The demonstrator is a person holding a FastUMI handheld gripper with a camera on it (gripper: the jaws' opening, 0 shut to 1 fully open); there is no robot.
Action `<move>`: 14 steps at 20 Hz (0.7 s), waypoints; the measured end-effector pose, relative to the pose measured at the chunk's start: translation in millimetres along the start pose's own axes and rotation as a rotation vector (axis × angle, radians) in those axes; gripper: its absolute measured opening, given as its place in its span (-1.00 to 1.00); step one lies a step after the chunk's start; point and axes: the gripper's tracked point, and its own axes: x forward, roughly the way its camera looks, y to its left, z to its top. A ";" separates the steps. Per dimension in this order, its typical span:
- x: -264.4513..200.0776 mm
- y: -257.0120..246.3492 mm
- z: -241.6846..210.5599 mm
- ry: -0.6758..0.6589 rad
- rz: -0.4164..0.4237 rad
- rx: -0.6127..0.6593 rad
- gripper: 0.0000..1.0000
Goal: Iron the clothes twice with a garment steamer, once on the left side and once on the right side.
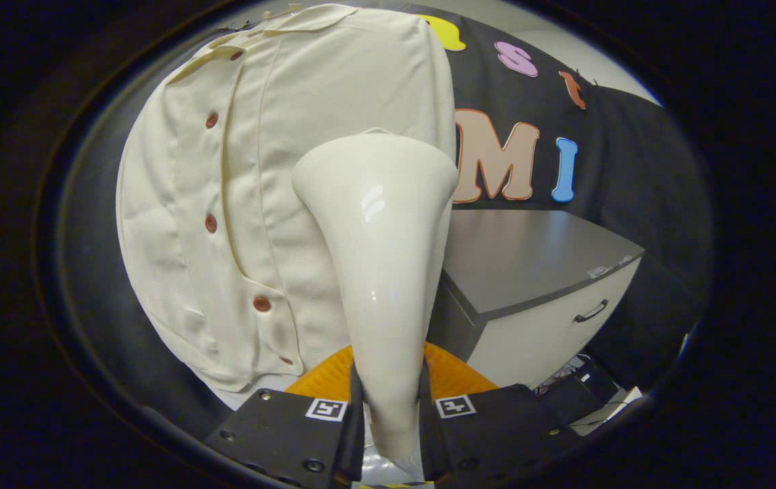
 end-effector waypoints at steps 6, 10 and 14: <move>11.6 -3.3 -35.2 0.031 -0.002 0.024 -0.34; 20.0 -9.7 -62.8 0.064 -0.012 0.020 -0.33; 27.7 -15.7 -88.8 0.088 -0.029 0.012 -0.34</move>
